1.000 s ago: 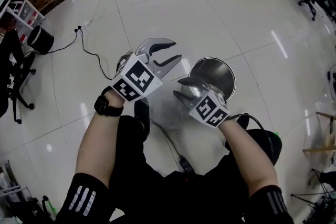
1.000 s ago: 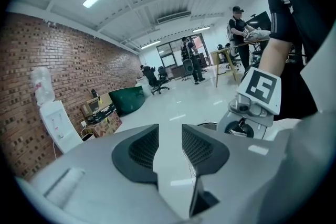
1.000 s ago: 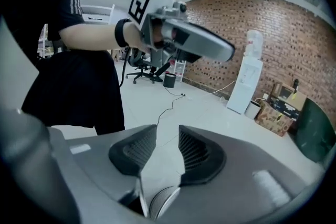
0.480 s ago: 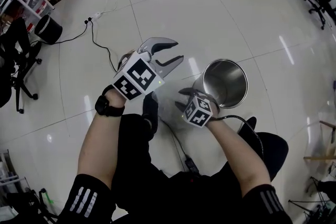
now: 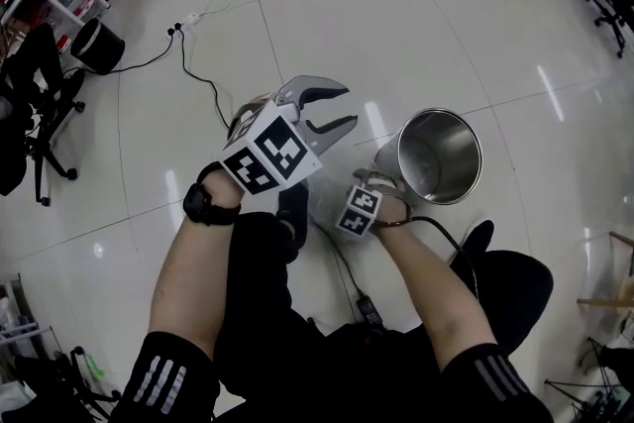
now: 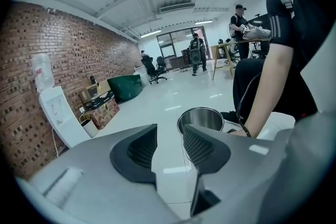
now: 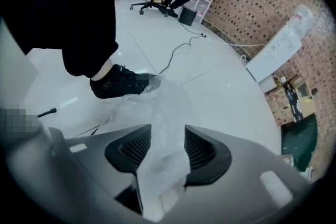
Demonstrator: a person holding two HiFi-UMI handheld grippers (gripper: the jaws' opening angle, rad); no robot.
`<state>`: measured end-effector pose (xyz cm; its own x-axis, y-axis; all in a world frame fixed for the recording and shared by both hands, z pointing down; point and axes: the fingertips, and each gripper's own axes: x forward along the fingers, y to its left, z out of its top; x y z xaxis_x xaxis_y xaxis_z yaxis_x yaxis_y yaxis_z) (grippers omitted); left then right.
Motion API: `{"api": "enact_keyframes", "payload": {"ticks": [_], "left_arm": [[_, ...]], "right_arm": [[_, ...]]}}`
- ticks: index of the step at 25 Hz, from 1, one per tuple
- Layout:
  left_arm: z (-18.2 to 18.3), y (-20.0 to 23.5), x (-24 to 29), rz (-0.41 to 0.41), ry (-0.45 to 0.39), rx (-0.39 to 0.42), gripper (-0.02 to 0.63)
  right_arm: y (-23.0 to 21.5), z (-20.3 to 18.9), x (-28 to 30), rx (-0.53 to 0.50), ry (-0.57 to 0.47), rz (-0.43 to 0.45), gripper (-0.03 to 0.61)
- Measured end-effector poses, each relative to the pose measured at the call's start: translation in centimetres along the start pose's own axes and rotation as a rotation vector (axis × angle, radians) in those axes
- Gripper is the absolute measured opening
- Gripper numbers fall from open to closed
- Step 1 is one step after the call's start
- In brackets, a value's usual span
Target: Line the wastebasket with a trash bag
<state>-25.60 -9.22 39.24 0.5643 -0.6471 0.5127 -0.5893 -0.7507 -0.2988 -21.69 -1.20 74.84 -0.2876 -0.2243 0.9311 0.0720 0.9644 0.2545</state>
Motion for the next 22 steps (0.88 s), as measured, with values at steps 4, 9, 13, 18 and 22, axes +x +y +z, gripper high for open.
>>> {"api": "enact_keyframes", "payload": {"ticks": [4,9,13,18,22], "left_arm": [[0.3,0.0,-0.1,-0.002,-0.005,0.002,0.15],[1.0,0.3,-0.4,0.004,-0.025,0.008,0.15],[2.4,0.2,-0.5,0.015,-0.059,0.031,0.15],[4.1,-0.5,-0.1,-0.001,-0.1,0.045,0.15],[5.8,-0.8,0.3,0.008,-0.147,0.061,0.15]], "right_arm": [[0.6,-0.4,0.4,0.093,0.001,0.033,0.102],[-0.8,0.7,-2.4,0.201,-0.102,0.011,0.008],[-3.2,1.8,-6.8,0.319,-0.207,0.019,0.008],[-5.7,3.3,-13.2,0.338,-0.302,-0.016,0.008],[-8.0,2.7,-17.9,0.381,-0.368,-0.037,0.008]]}}
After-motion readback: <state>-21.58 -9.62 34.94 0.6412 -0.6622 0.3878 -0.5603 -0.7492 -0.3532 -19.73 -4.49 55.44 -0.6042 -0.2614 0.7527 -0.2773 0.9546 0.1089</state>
